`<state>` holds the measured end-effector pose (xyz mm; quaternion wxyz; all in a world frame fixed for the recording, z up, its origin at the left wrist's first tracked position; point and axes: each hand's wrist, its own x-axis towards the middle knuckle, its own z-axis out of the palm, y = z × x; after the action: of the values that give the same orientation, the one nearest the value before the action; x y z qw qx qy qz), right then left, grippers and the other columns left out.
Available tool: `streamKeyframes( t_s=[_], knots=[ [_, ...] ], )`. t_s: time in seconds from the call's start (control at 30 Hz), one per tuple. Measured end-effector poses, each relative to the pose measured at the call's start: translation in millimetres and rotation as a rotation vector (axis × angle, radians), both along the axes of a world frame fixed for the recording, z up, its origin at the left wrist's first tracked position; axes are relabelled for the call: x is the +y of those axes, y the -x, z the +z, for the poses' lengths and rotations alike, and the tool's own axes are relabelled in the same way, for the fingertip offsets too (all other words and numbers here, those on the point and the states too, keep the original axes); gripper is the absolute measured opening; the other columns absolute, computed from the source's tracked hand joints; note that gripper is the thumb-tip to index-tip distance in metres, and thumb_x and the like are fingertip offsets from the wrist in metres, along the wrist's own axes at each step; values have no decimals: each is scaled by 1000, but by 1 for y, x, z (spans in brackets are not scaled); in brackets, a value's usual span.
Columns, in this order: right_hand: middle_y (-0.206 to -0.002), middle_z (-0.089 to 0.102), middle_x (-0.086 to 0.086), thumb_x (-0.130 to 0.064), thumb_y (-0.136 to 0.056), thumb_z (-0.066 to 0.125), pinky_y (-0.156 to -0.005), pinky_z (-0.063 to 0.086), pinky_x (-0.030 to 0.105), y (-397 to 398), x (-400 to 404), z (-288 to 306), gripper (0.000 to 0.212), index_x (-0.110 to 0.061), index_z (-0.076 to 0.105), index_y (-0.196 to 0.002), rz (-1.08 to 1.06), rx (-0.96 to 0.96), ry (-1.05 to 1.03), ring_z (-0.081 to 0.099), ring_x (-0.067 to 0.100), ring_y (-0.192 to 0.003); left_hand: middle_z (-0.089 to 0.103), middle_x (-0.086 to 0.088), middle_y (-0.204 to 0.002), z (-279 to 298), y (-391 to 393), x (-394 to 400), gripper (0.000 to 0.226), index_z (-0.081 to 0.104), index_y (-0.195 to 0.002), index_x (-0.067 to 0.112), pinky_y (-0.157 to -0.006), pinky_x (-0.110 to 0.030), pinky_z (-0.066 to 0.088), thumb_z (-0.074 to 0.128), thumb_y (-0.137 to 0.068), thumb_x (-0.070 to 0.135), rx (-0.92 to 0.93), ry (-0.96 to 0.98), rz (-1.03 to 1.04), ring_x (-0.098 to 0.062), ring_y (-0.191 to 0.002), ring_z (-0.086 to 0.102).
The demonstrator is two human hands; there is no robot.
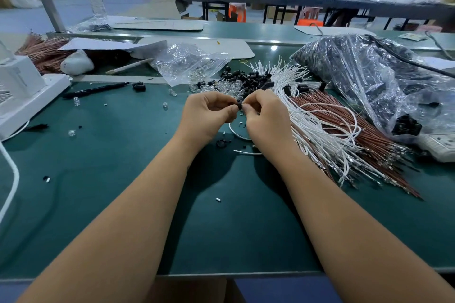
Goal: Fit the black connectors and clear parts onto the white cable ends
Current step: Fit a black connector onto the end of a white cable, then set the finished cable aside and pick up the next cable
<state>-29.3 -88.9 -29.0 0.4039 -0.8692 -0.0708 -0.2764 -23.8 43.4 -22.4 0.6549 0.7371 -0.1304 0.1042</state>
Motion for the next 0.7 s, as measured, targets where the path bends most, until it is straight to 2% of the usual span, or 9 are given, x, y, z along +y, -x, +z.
streamKeyframes(
  t_s=[0.1, 0.2, 0.3, 0.43, 0.7],
  knots=[
    [-79, 55, 0, -7, -89, 61, -61, 33, 17, 1, 3, 4, 5, -12, 60, -88, 19, -29, -77, 49, 12, -69, 68, -5, -74, 0, -2, -2, 14, 68, -91, 5, -73, -23, 57, 68, -82, -5, 59, 174, 10, -7, -62, 64],
    [-80, 55, 2, -5, -87, 63, -61, 34, 10, 3, 5, 6, 8, -12, 60, -86, 23, -81, -91, 48, 5, -67, 70, -1, -75, -1, -3, -1, 18, 69, -92, 10, -76, -22, 56, 69, -81, -5, 92, 259, -27, -8, -67, 64],
    [-86, 55, 4, 0, -87, 62, -66, 36, 6, 4, 5, 7, 8, -8, 62, -86, 42, -112, -98, 47, 1, -70, 71, 5, -71, 0, -3, 0, 18, 69, -90, 12, -74, -20, 55, 69, -82, -4, 81, 269, -42, -7, -67, 62],
    [-87, 50, -1, 0, -90, 58, -70, 34, 5, 3, 5, 7, 6, -4, 61, -88, 42, -112, -42, 42, 8, -75, 70, 4, -70, 1, -1, -1, 16, 69, -90, 11, -74, -24, 54, 69, -83, -3, 49, 215, -39, -10, -66, 59],
    [-86, 52, 1, -9, -97, 51, -65, 26, 23, 4, 5, 5, 14, -4, 59, -86, 33, -32, -17, 44, 16, -79, 66, -9, -78, 0, 1, -4, 17, 67, -98, 0, -71, -18, 54, 67, -82, -7, 27, 180, -27, -4, -61, 60]
  ],
)
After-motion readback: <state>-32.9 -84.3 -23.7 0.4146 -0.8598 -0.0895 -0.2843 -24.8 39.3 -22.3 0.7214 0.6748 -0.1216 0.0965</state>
